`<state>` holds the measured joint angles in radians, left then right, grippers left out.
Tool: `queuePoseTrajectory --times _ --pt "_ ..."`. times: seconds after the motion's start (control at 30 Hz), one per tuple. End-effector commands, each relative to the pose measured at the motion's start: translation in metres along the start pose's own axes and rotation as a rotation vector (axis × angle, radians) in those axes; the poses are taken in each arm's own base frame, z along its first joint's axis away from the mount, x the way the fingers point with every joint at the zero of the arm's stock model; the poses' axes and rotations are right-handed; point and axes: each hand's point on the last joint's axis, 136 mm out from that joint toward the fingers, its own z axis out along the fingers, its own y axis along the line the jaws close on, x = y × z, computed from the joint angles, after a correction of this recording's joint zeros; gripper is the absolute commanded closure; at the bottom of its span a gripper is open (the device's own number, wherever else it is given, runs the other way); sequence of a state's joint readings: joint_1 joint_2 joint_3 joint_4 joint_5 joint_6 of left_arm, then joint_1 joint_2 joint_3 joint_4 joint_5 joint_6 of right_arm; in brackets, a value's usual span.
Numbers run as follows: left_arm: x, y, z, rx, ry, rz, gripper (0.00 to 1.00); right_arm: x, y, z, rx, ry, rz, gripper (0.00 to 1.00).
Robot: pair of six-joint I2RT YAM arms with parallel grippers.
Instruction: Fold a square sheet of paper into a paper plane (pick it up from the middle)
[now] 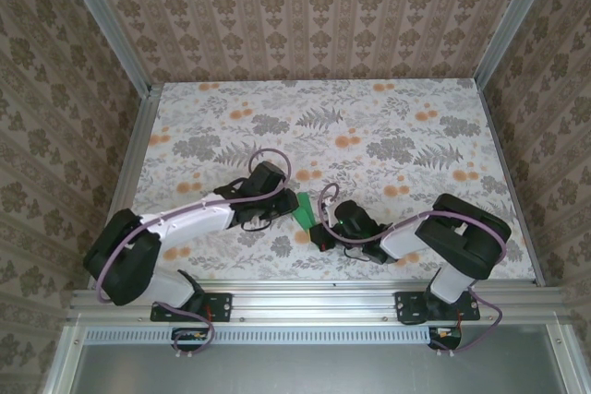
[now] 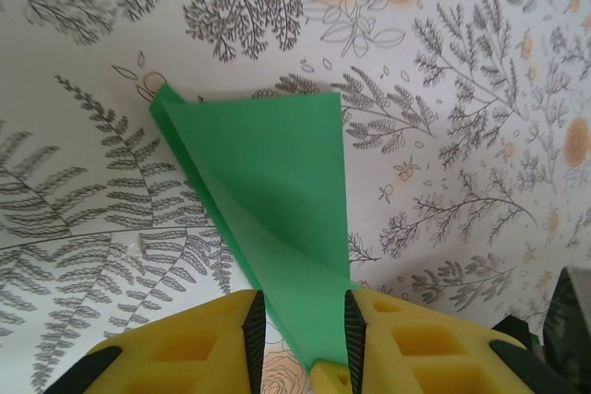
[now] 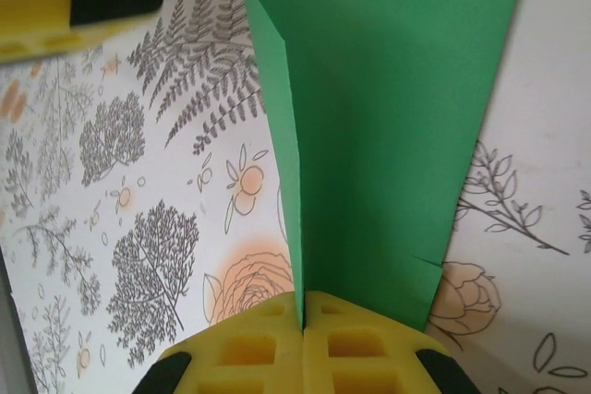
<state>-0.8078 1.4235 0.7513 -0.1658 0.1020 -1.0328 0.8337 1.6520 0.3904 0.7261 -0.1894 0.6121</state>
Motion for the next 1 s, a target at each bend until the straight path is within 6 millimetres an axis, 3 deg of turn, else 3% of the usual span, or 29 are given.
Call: queuePoseTrajectory --times 0.0,0.33,0.97 --pt "-0.002 -0.019 0.004 0.054 0.007 0.012 0.69 0.017 -0.018 0.003 0.045 0.054 0.109 0.95" --pt "-0.002 -0.024 0.024 0.054 0.033 0.042 0.71 0.032 -0.032 0.009 0.053 0.119 0.249 0.94" --pt "-0.002 -0.013 0.057 0.003 0.053 0.073 0.73 0.021 -0.035 0.0 0.104 0.123 0.285 0.78"
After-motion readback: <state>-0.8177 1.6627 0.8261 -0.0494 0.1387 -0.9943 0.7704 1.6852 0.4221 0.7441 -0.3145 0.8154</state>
